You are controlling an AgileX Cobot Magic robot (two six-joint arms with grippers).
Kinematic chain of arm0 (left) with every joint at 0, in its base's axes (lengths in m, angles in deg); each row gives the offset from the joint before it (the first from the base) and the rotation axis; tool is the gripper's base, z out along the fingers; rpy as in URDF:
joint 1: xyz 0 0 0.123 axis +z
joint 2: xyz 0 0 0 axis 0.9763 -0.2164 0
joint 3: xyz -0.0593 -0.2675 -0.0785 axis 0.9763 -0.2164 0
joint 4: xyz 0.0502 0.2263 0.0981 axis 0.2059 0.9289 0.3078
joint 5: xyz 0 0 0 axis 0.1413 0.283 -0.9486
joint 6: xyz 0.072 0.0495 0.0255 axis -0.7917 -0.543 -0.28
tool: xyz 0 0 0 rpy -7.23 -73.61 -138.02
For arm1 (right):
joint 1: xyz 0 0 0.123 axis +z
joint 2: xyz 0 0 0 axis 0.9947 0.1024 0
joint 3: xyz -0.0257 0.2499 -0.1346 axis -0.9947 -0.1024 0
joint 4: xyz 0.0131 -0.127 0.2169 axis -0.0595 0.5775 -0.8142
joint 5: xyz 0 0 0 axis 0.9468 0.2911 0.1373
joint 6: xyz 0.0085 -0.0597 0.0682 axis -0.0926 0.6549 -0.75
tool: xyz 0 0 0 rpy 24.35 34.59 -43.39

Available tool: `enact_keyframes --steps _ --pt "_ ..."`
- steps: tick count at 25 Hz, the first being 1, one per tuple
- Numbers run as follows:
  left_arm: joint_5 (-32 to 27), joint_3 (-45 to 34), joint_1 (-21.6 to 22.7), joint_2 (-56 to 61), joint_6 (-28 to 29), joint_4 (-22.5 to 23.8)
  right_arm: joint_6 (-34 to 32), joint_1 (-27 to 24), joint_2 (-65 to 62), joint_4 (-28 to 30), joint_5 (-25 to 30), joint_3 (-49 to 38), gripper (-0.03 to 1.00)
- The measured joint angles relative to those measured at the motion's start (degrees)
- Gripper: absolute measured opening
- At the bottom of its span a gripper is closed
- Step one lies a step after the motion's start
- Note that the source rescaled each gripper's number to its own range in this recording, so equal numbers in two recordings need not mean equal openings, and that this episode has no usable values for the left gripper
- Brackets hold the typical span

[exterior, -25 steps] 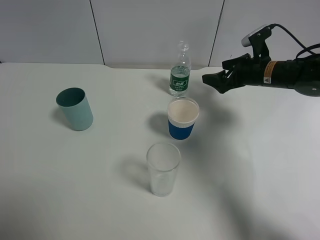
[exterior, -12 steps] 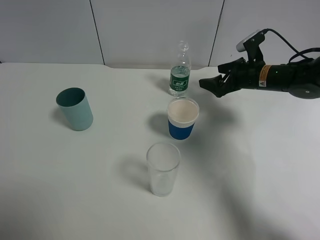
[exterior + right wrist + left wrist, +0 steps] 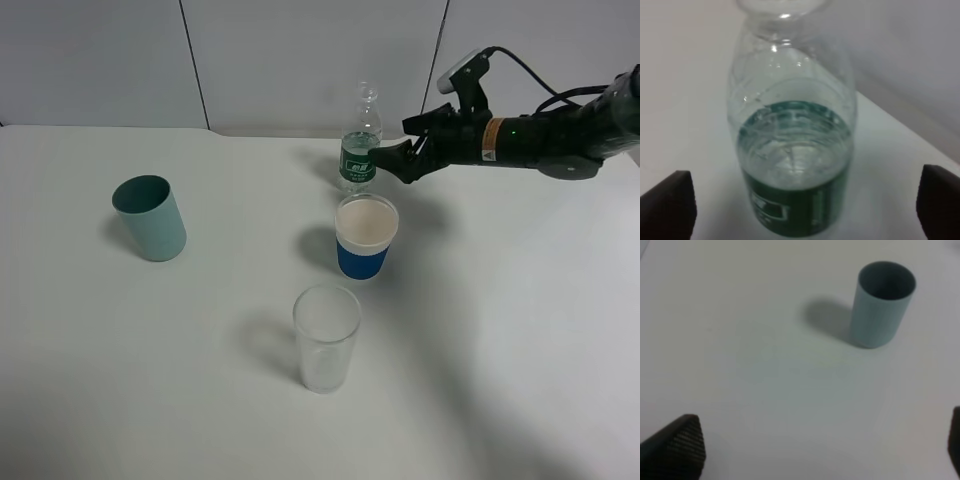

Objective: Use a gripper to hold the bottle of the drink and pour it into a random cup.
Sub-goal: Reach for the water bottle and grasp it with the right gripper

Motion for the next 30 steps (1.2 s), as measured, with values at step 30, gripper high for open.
enact_keyframes --steps 30 --pt "0.0 0.0 0.0 0.0 0.0 0.1 -3.3 6.5 14.6 0.0 -1.1 16.6 1.00"
